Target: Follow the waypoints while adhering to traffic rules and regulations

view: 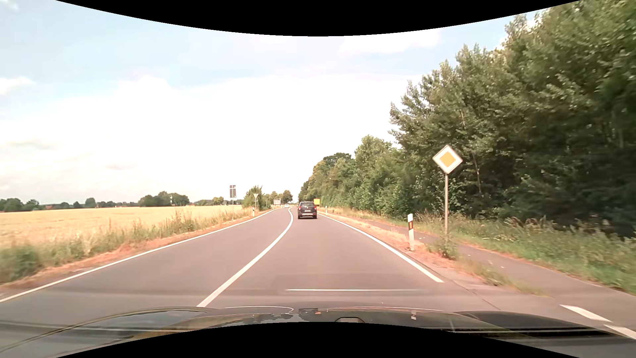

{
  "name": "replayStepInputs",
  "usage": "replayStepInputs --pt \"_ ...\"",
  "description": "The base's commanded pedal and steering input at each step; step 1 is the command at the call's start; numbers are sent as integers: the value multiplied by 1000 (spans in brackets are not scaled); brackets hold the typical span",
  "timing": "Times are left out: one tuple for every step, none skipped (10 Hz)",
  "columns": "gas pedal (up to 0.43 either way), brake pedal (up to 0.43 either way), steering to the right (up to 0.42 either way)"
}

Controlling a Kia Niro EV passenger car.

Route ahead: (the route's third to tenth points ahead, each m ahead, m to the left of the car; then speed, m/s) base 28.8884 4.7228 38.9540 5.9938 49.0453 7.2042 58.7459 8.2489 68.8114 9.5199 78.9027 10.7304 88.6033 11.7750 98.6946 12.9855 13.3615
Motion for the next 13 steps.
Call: replayStepInputs --pt "240 0 -16" --pt "240 0 -16" --pt "228 0 -16" --pt "228 0 -16" --pt "228 0 -16" --pt "228 0 -16" --pt "228 0 -16" --pt "228 0 -17" --pt "228 0 -17" --pt "228 0 -17" --pt "228 0 -17" --pt "228 0 -17" --pt "228 0 -17"
